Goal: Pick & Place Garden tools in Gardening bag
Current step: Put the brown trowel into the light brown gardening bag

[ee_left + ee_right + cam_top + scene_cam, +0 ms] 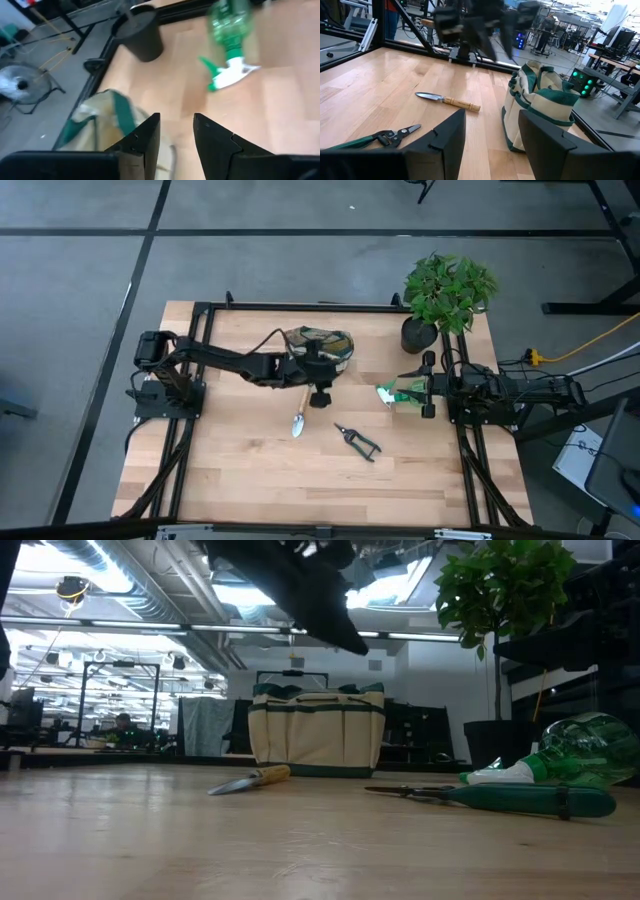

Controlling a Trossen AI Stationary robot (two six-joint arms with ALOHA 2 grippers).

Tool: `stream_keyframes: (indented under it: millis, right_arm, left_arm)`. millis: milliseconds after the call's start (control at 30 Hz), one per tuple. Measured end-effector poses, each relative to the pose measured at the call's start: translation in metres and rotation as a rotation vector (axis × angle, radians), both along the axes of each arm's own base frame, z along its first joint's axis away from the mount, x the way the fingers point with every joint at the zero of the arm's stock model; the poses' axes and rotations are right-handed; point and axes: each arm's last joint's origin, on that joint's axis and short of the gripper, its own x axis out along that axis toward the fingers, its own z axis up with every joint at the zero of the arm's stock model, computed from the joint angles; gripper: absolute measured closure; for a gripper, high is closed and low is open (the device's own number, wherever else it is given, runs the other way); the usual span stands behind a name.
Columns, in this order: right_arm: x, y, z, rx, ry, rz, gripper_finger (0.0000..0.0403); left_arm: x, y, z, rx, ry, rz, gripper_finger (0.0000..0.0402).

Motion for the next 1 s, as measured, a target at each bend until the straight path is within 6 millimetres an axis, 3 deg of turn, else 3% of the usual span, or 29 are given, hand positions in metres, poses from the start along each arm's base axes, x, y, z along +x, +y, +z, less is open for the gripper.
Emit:
stream_keyframes:
  millis: [333,600,833,1000]
  right_arm:
    - [0.0,0.0,0.0,0.0,0.0,0.0,0.0217]
    - [0.0,0.0,0.0,0.0,0.0,0.0,0.0217]
    - [0.0,0.0,0.0,0.0,0.0,0.0,0.0217]
    - [0.0,0.0,0.0,0.0,0.0,0.0,0.0217]
  left_arm:
    - [-0.008,-0.057,-0.008,-0.207,0.007,-0.009,0.029]
    - [-0.024,-0.092,-0.018,-0.467,0.044,0.126,0.0288]
    - [-0.039,-0.108,-0.026,-0.625,0.09,0.296,0.0287]
    - [-0.045,-0.099,-0.033,-0.772,-0.013,0.596,0.0281]
